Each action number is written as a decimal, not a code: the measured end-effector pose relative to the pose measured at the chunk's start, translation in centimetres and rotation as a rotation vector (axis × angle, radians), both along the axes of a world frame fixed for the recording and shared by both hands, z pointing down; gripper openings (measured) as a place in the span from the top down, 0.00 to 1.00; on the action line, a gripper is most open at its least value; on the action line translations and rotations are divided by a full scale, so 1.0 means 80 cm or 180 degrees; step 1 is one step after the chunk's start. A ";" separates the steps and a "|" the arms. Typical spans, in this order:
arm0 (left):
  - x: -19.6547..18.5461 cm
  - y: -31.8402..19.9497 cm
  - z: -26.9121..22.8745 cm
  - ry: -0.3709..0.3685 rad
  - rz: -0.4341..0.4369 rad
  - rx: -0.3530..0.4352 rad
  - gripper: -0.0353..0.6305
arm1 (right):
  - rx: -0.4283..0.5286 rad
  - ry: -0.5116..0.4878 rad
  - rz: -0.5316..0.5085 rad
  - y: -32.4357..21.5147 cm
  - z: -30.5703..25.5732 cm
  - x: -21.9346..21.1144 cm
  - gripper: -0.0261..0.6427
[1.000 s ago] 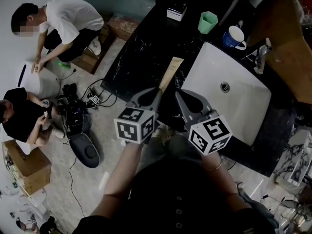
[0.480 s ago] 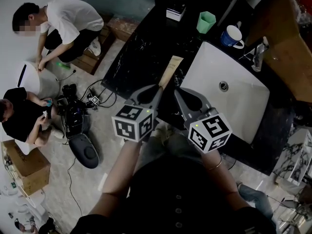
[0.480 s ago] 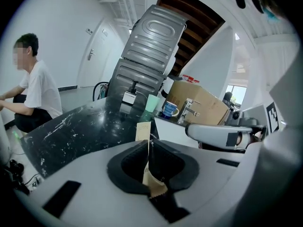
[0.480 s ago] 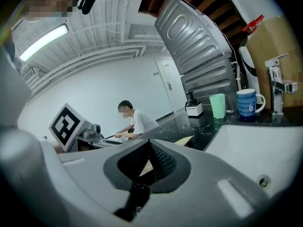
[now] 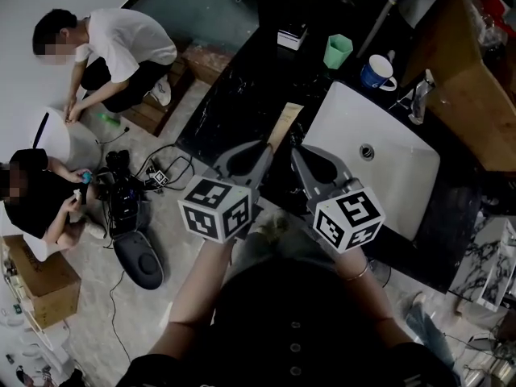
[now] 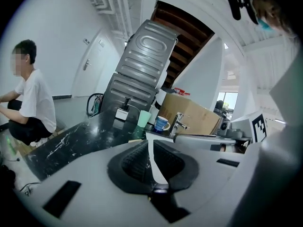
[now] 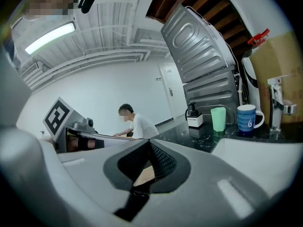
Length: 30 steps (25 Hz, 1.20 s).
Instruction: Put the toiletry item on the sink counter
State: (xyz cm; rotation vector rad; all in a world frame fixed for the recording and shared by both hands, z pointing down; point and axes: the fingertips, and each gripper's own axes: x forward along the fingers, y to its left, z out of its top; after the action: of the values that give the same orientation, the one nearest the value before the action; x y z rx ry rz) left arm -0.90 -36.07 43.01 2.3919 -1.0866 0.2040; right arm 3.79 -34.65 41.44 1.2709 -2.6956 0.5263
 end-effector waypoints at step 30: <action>0.008 0.029 -0.096 0.0596 0.0085 0.0728 0.92 | 0.0502 0.0045 -0.0230 0.016 -0.073 -0.019 0.96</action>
State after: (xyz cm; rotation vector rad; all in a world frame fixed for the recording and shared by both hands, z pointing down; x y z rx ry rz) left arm -0.26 -33.77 35.35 2.5658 -1.0385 -0.1411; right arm 2.26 -33.40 35.63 1.2014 -2.8068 0.3005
